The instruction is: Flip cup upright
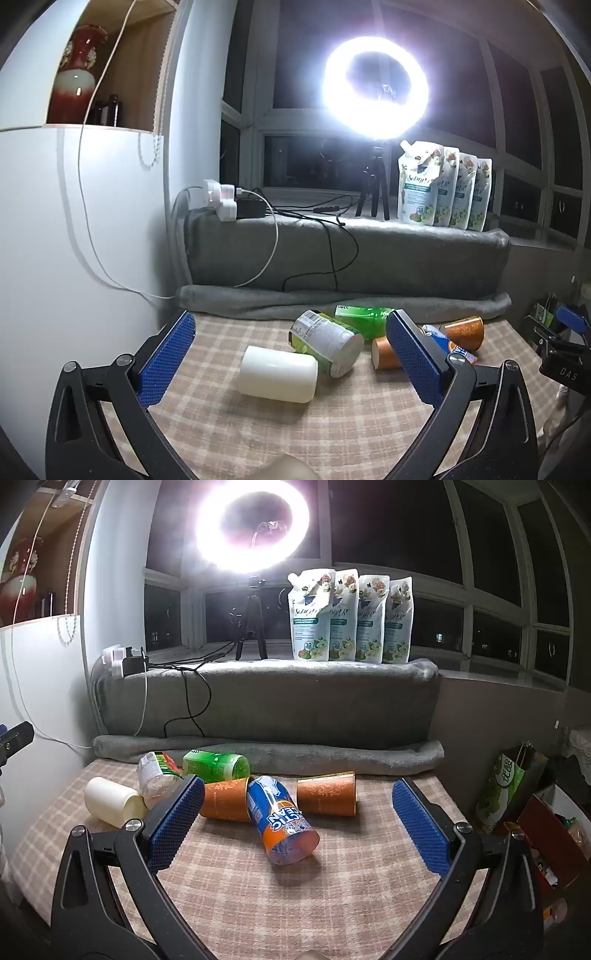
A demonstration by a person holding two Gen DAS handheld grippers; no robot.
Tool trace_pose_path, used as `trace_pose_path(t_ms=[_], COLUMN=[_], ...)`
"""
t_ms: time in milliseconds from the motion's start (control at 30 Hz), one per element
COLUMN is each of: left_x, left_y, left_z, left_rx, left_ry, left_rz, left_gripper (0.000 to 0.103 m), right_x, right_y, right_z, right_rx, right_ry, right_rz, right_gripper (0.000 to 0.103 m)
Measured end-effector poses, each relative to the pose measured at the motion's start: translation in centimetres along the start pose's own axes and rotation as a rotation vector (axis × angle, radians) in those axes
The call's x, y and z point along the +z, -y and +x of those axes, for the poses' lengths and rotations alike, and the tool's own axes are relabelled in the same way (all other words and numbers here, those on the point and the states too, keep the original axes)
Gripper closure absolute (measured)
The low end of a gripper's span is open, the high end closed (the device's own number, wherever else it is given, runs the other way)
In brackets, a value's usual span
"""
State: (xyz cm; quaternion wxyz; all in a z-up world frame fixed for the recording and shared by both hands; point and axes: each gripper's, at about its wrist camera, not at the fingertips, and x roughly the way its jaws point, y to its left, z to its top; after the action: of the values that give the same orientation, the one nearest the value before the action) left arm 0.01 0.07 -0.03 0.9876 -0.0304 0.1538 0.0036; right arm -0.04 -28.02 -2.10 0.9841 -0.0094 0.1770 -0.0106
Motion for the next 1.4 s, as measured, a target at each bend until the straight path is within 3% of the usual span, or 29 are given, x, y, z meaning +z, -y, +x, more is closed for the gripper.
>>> trace_pose_path(t_ms=[1400], left_x=[-0.04], left_y=[0.18], left_z=[-0.13], left_rx=[0.029], left_ry=[-0.009], left_rz=[0.019], left_gripper=[0.001], right_x=[0.4], right_y=[-0.14], right_z=[0.05], right_rx=[-0.002], right_ry=[0.014], right_rz=[-0.003], right_gripper=[0.0])
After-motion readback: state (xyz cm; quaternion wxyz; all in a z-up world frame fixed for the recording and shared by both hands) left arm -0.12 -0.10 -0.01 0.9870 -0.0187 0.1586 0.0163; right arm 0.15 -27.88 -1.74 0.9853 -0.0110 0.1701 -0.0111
